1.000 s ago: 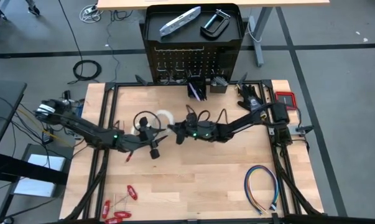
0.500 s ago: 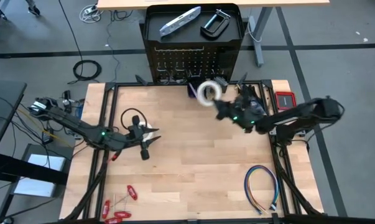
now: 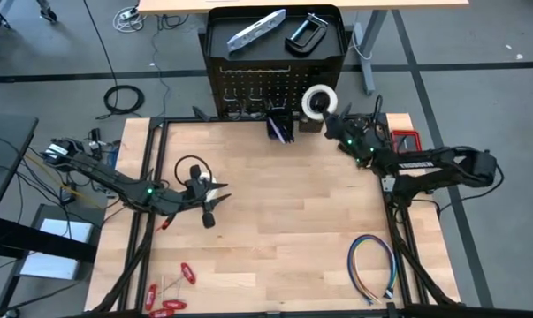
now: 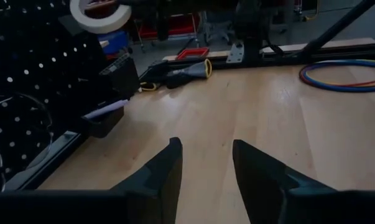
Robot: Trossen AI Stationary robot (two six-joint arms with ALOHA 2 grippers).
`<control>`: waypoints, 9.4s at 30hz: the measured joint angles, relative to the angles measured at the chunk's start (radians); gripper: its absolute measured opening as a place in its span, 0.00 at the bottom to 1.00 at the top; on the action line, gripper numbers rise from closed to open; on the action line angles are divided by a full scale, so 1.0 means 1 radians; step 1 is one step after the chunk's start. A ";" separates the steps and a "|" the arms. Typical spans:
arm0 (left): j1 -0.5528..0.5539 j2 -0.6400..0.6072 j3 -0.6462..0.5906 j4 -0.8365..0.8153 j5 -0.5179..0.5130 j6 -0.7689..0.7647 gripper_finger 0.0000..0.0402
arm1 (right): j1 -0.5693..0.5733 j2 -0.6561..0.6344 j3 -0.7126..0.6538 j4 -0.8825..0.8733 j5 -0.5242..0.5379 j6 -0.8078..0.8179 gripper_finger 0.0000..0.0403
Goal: Hang tools onto peg board
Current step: Hang the white masking tape on the peg board
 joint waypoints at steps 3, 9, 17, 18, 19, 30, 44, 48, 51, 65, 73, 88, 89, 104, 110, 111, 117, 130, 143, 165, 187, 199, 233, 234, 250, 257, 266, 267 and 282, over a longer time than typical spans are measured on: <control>0.000 0.000 0.000 -0.002 0.000 -0.001 0.37 | -0.048 0.012 0.000 -0.015 -0.016 0.030 0.22; 0.000 0.000 0.000 -0.006 0.000 -0.002 0.37 | -0.096 0.053 0.001 -0.020 -0.062 0.093 0.23; 0.000 0.000 0.000 -0.008 0.000 -0.002 0.37 | -0.143 0.074 0.002 -0.030 0.011 0.065 0.30; 0.000 0.000 0.000 -0.008 0.000 -0.002 0.37 | -0.149 0.074 0.002 -0.032 0.018 0.056 0.30; 0.000 0.000 0.000 -0.009 0.000 -0.002 0.37 | -0.155 0.074 0.002 -0.032 0.022 0.050 0.30; 0.000 0.000 0.000 -0.009 0.000 -0.002 0.37 | -0.176 0.074 0.003 -0.129 0.052 0.015 0.36; 0.000 0.000 0.000 -0.010 0.000 -0.003 0.37 | -0.145 0.074 0.001 -0.022 0.058 -0.183 0.50; 0.000 0.000 0.000 -0.015 0.000 -0.003 0.37 | -0.119 0.074 0.001 0.099 0.012 -0.308 0.49; 0.000 0.000 0.000 -0.027 -0.008 -0.002 0.37 | -0.103 0.074 0.001 0.116 -0.002 -0.379 0.48; 0.001 0.000 0.000 -0.050 -0.010 -0.004 0.37 | -0.093 0.074 0.001 0.135 -0.005 -0.503 0.48; 0.000 -0.011 0.000 -0.167 -0.031 -0.048 0.37 | 0.000 0.074 0.001 0.135 -0.062 -0.665 0.48; 0.084 -0.023 -0.016 -0.624 -0.003 -0.589 0.37 | 0.420 0.073 0.001 0.042 -0.104 -0.720 0.48; 0.081 -0.014 -0.027 -0.614 0.006 -0.605 0.37 | 0.436 0.073 0.001 0.034 -0.104 -0.720 0.48; 0.077 0.136 -0.217 -0.293 0.087 -0.661 0.37 | 0.462 0.073 0.001 -0.025 -0.099 -0.643 0.47; 0.077 0.160 -0.218 -0.272 0.078 -0.656 0.35 | 0.462 0.073 0.001 -0.025 -0.099 -0.642 0.47; 0.077 0.160 -0.218 -0.268 0.074 -0.656 0.34 | 0.462 0.073 0.001 -0.025 -0.099 -0.639 0.47; 0.077 0.161 -0.216 -0.230 0.073 -0.634 0.20 | 0.505 0.073 0.021 -0.071 -0.099 -0.678 0.47; 0.077 0.161 0.058 -0.166 -0.185 -0.078 0.20 | 0.611 0.335 0.383 -0.409 0.032 -0.546 0.48; 0.077 0.224 0.099 0.000 -0.206 0.132 0.19 | 0.597 0.756 0.689 -0.120 0.020 -0.347 0.48; 0.028 0.246 0.097 -0.020 -0.265 0.144 0.19 | 0.556 0.842 0.791 -0.144 0.017 -0.045 0.44; 0.010 0.245 0.101 0.015 -0.287 0.159 0.19 | 0.595 0.760 0.790 -0.315 -0.042 -0.049 0.44; 0.010 0.245 0.101 0.100 -0.196 0.181 0.19 | 0.548 0.758 0.790 -0.275 -0.083 0.008 0.45; -0.086 0.127 0.119 0.083 -0.226 0.203 0.41 | 0.452 0.552 0.678 -0.242 -0.225 -0.111 0.22; -0.098 0.111 0.119 0.079 -0.225 0.203 0.42 | 0.442 0.505 0.640 -0.241 -0.219 -0.118 0.22; -0.137 0.037 0.120 0.019 -0.222 0.201 0.47 | 0.212 -0.217 0.165 -0.238 0.081 -0.278 0.22; -0.122 0.037 0.120 0.020 -0.215 0.176 0.47 | 0.027 -0.229 0.161 -0.246 0.016 -0.170 0.22; -0.119 0.037 0.120 0.013 -0.212 0.172 0.47 | -0.105 -0.142 0.161 -0.157 -0.134 -0.013 0.22; -0.119 0.037 0.120 0.012 -0.213 0.172 0.47 | -0.111 -0.133 0.161 -0.137 -0.139 -0.006 0.22; -0.119 0.037 0.120 -0.009 -0.213 0.169 0.47 | -0.204 -0.122 0.162 -0.131 -0.137 0.083 0.22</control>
